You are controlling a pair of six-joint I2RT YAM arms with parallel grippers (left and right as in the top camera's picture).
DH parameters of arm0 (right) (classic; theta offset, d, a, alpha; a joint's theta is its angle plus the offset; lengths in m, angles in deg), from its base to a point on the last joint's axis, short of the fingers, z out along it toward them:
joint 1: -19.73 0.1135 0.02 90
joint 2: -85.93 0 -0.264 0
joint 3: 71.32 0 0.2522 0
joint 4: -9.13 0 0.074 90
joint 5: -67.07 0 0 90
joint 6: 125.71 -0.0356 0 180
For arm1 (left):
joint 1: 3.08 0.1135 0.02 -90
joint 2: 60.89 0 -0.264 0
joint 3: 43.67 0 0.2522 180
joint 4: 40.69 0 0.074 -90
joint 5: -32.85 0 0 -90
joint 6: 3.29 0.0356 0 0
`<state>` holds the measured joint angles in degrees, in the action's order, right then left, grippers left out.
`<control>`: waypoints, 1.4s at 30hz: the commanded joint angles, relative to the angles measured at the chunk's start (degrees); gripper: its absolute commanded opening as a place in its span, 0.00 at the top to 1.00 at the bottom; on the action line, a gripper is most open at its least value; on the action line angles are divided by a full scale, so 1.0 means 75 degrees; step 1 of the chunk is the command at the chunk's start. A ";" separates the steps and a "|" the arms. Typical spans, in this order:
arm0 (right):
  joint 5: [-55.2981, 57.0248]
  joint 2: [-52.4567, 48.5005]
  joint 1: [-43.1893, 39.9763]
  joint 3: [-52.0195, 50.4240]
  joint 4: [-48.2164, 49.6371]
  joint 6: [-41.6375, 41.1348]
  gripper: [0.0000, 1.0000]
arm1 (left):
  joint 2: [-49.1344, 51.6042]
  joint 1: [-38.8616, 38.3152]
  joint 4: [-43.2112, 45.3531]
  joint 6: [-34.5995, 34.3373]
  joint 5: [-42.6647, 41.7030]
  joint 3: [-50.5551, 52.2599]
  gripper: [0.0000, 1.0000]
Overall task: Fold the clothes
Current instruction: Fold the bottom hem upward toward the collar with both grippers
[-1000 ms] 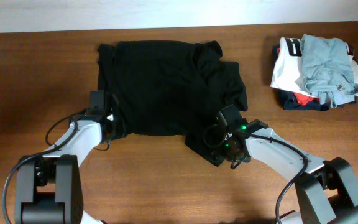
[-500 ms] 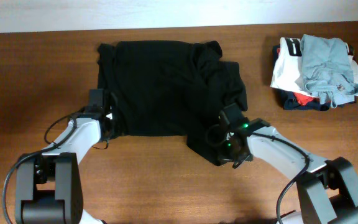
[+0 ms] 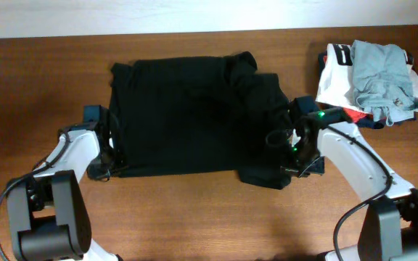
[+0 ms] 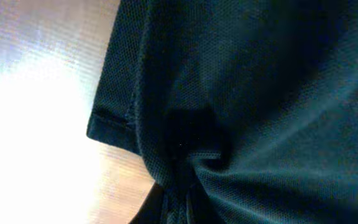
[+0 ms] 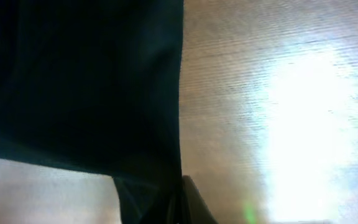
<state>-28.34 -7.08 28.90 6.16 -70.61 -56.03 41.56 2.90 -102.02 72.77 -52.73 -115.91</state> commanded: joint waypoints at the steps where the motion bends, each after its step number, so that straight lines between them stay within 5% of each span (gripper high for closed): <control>1: 0.0210 0.0009 -0.0280 0.0530 -0.0577 0.0402 0.96 | 0.0058 0.0259 -0.0396 0.0087 0.0248 -0.0175 1.00; 18: 0.1142 0.0038 -0.0341 0.1492 -0.1358 0.0452 0.96 | -0.1964 0.0376 -0.0973 0.0224 0.0874 -0.0513 0.99; 30: 0.1151 0.0399 -0.0332 0.1492 -0.2579 0.0452 0.96 | -0.2218 0.0376 -0.2063 0.0274 0.0868 -0.0527 1.00; 42: 0.0784 0.0385 -0.0326 0.1478 -0.0347 0.0455 0.96 | -0.2305 0.0376 -0.0752 0.0271 0.0868 -0.0525 1.00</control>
<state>-25.26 -4.33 27.37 16.44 -76.07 -52.20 25.35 4.74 -109.96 73.89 -50.52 -118.95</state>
